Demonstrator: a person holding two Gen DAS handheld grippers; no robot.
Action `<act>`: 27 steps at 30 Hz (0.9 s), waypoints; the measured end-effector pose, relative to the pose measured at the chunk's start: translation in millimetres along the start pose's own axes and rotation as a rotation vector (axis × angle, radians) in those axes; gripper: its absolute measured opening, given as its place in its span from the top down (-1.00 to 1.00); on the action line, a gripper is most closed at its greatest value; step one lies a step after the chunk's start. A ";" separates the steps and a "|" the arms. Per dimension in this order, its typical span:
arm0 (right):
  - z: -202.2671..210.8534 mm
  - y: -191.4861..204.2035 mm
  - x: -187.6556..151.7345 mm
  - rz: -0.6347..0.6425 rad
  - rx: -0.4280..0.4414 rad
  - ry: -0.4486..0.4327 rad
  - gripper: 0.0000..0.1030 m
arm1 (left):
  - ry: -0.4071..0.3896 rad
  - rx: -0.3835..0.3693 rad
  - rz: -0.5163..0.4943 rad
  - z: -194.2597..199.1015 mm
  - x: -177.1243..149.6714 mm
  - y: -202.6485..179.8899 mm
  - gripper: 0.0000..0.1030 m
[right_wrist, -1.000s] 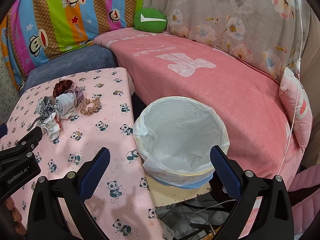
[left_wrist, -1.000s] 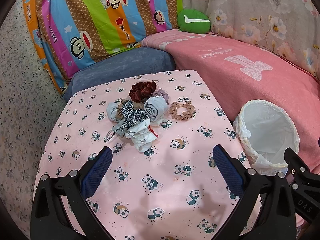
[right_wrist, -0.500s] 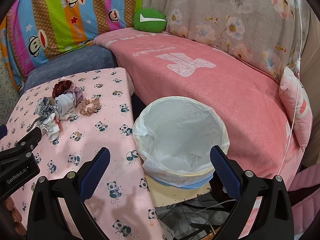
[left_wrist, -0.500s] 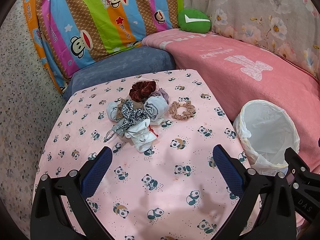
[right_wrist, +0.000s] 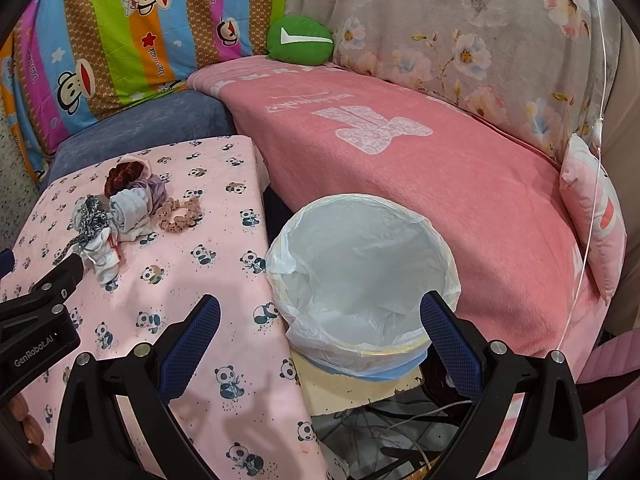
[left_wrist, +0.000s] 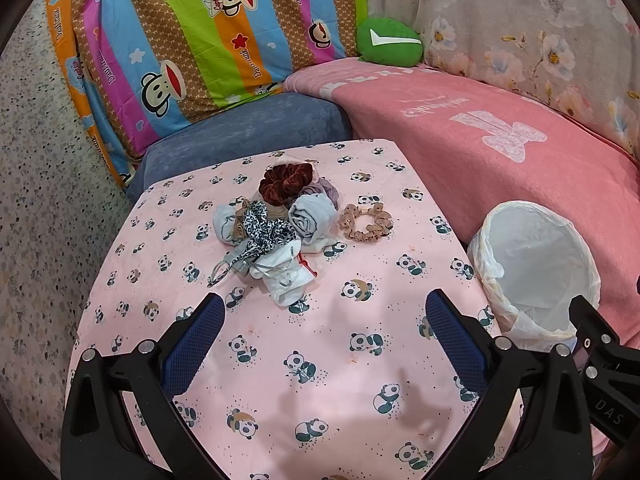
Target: Collect trash
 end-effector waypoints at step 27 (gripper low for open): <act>-1.6 16.7 27.5 -0.061 0.051 -0.071 -0.90 | -0.020 -0.092 0.018 -30.9 18.1 27.9 -0.87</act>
Point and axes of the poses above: each gripper's, at about its wrist camera, not at the fingertips, and z roughly against the way its jaws point, y to its left, x to its top, the point moved 7 cm from there along -z, roughly the way its jaws point, and after that the axes turned 5 degrees about y, right-handed, at the moved point
